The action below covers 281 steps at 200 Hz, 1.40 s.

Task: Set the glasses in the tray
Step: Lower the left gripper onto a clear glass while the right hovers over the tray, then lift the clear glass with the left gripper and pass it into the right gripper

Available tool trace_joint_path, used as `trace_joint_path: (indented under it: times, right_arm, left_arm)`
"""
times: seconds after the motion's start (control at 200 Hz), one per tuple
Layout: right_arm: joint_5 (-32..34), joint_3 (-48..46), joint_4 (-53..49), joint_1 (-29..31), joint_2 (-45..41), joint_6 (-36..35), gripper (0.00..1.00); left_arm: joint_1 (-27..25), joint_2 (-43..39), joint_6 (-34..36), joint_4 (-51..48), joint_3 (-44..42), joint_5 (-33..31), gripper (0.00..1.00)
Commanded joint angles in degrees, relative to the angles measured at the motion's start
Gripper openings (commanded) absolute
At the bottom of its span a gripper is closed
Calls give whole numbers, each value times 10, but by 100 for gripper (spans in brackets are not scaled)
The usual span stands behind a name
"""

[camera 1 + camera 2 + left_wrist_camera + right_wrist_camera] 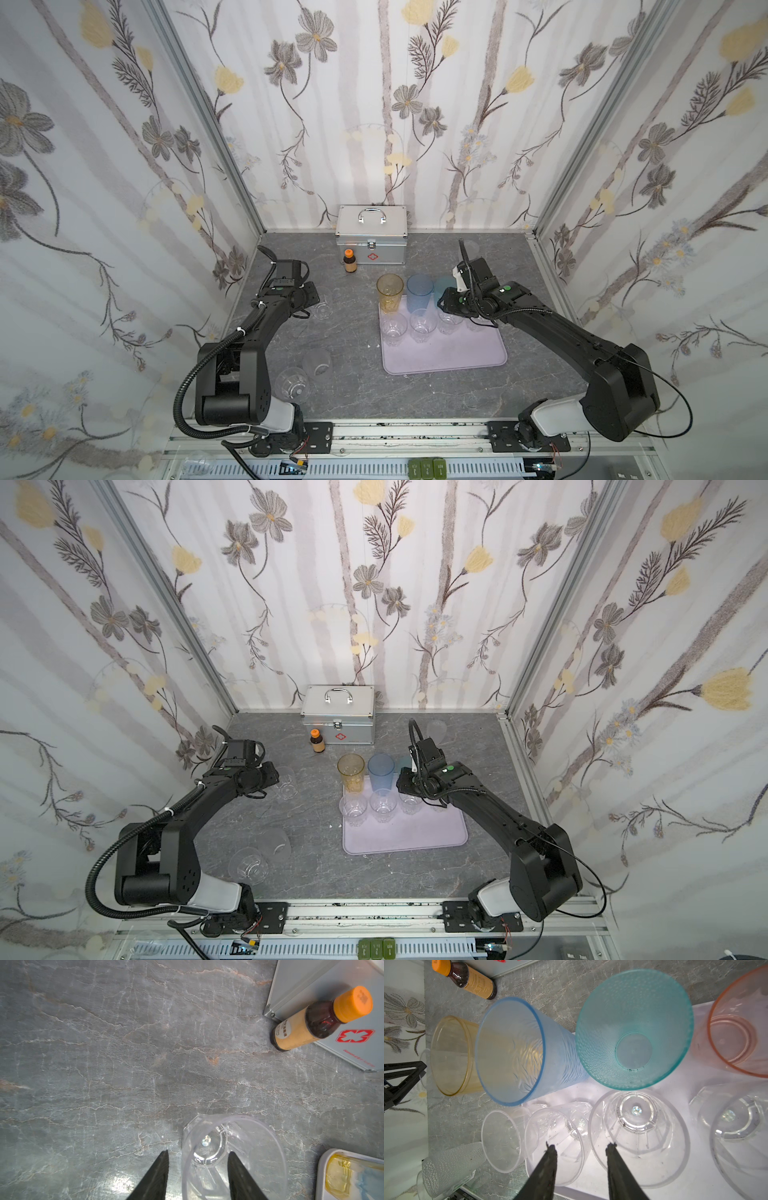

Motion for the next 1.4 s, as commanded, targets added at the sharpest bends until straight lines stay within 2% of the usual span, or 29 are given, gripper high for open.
trace_joint_path:
  times: [0.0,0.09,0.205,0.35,0.475,0.585,0.799,1.049,1.399]
  right_arm:
    - [-17,-2,42,1,3,14,41]
    - [-17,3,40,3,3,14,40]
    - [-16,18,28,2,23,8,41]
    - [-12,57,9,8,32,4,40]
    - [7,115,-8,29,52,5,40]
    - [50,176,-10,60,67,19,40]
    - [80,301,32,106,116,36,42]
    - [92,441,13,118,187,22,53]
    - [189,484,-2,113,233,-6,48]
  left_arm:
    - [-8,12,0,1,9,-42,39]
    - [-12,21,4,1,8,-59,26]
    - [-12,21,8,1,1,-68,16]
    - [-22,-25,-1,-1,1,-71,0]
    - [-59,-68,-10,-19,35,-111,0]
    - [-105,-86,-35,-40,84,-136,0]
    - [-221,-53,-65,-45,197,-205,0]
    - [-304,37,-65,-45,325,-194,0]
    - [-360,49,-93,-44,347,-177,0]
